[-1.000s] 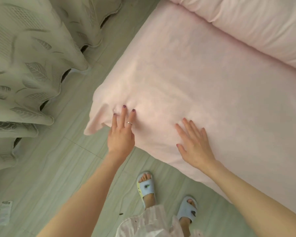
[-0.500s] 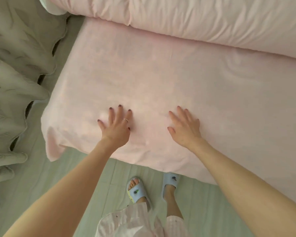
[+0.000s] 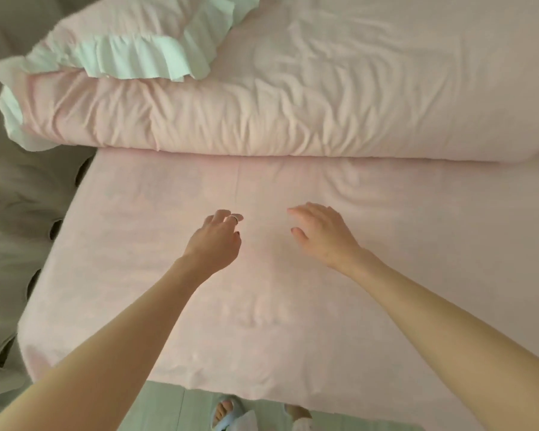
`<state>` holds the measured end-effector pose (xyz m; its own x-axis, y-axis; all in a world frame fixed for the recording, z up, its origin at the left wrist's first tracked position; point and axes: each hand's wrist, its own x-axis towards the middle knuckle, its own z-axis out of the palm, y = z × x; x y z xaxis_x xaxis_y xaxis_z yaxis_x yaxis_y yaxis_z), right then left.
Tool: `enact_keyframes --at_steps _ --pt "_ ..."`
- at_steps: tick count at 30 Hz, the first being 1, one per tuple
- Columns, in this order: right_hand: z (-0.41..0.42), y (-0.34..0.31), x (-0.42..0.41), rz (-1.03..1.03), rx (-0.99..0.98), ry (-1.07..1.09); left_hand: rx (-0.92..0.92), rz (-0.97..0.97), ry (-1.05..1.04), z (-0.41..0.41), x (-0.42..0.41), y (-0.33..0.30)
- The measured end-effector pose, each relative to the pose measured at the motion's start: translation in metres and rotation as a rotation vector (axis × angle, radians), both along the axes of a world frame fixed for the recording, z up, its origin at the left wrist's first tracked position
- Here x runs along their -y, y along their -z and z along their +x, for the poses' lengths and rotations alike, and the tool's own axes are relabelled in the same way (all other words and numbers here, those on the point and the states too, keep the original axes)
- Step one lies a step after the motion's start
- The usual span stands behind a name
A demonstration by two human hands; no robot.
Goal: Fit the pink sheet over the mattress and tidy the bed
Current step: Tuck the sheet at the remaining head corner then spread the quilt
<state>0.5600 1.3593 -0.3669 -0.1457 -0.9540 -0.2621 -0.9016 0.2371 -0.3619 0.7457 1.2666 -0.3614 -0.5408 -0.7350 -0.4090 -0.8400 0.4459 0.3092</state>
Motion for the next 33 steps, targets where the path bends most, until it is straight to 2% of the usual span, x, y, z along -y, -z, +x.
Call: enact_keyframes --at_steps 6,11,19,23,27,33 --pt "-0.132 -0.026 0.093 -0.075 -0.316 0.142 -0.027 -0.271 0.128 -0.100 0.066 -0.012" --pt "-0.174 -0.015 0.149 0.002 -0.474 0.094 0.019 -0.312 0.176 -0.132 0.088 -0.005" --pt "-0.198 0.004 0.188 -0.128 -0.483 0.091 0.087 -0.311 0.141 -0.143 0.114 -0.001" --pt "-0.202 -0.004 0.191 -0.083 -0.349 0.072 0.076 -0.338 0.126 -0.156 0.123 -0.008" --pt "-0.203 -0.036 0.174 -0.007 -0.229 -0.103 0.045 -0.373 0.130 -0.169 0.125 -0.019" --pt "-0.176 -0.064 0.133 0.072 -0.171 -0.269 0.224 -0.337 0.260 -0.188 0.124 -0.025"
